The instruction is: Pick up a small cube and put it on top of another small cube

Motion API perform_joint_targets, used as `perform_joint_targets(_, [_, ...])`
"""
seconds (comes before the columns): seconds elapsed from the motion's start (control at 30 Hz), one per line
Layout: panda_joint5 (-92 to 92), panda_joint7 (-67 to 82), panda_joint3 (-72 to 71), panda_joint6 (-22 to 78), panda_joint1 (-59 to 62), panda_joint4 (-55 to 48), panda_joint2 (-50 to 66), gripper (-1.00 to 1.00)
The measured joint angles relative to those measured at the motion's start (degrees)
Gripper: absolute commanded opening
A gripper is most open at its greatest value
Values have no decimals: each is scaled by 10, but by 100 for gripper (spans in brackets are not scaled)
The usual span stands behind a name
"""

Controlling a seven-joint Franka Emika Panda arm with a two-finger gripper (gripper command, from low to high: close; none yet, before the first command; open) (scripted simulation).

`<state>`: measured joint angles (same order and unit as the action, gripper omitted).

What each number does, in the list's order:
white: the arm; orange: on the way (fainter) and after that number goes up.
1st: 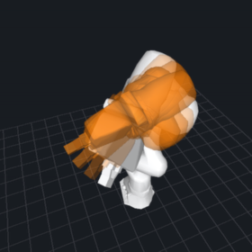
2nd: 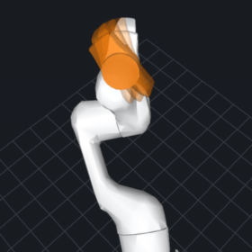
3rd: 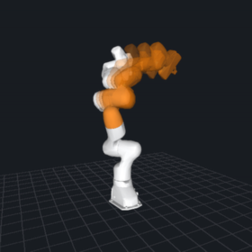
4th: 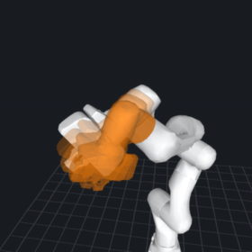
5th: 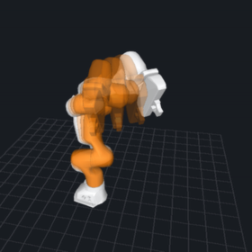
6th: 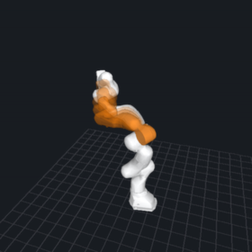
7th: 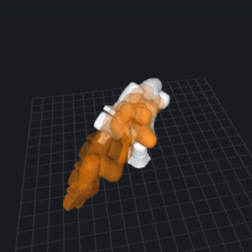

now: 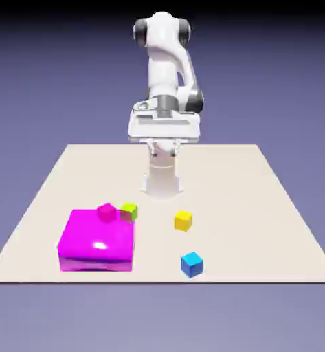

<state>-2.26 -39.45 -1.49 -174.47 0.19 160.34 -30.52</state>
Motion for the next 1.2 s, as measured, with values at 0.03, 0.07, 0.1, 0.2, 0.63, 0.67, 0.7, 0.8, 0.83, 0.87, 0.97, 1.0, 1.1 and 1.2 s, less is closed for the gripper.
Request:
perform_joint_targets(0.03, [-19, 25, -12, -4, 7, -6, 18, 0])
perform_joint_targets(0.07, [-37, 50, -25, -8, 15, -11, 35, 0])
perform_joint_targets(0.1, [-56, 75, -37, -12, 22, -17, 53, 0])
perform_joint_targets(0.2, [-112, 150, -74, -23, 44, -33, 106, 0])
perform_joint_targets(0.63, [-356, 473, -235, -74, 138, -105, 337, 0])
perform_joint_targets(0.67, [-375, 498, -247, -78, 145, -110, 354, 0])
perform_joint_targets(0.7, [-394, 523, -260, -81, 153, -116, 372, 0])
perform_joint_targets(0.8, [-450, 598, -297, -93, 175, -133, 425, 0])
perform_joint_targets(0.83, [-469, 623, -309, -97, 182, -138, 443, 0])
perform_joint_targets(0.87, [-487, 648, -322, -101, 190, -144, 461, 0])
perform_joint_targets(0.97, [-543, 723, -359, -112, 211, -160, 514, 0])
perform_joint_targets(1.0, [-546, 726, -361, -113, 212, -161, 516, 0])
perform_joint_targets(1.1, [-534, 731, -365, -139, 217, -178, 558, 0])
perform_joint_targets(1.2, [-515, 738, -372, -178, 224, -202, 620, 0])
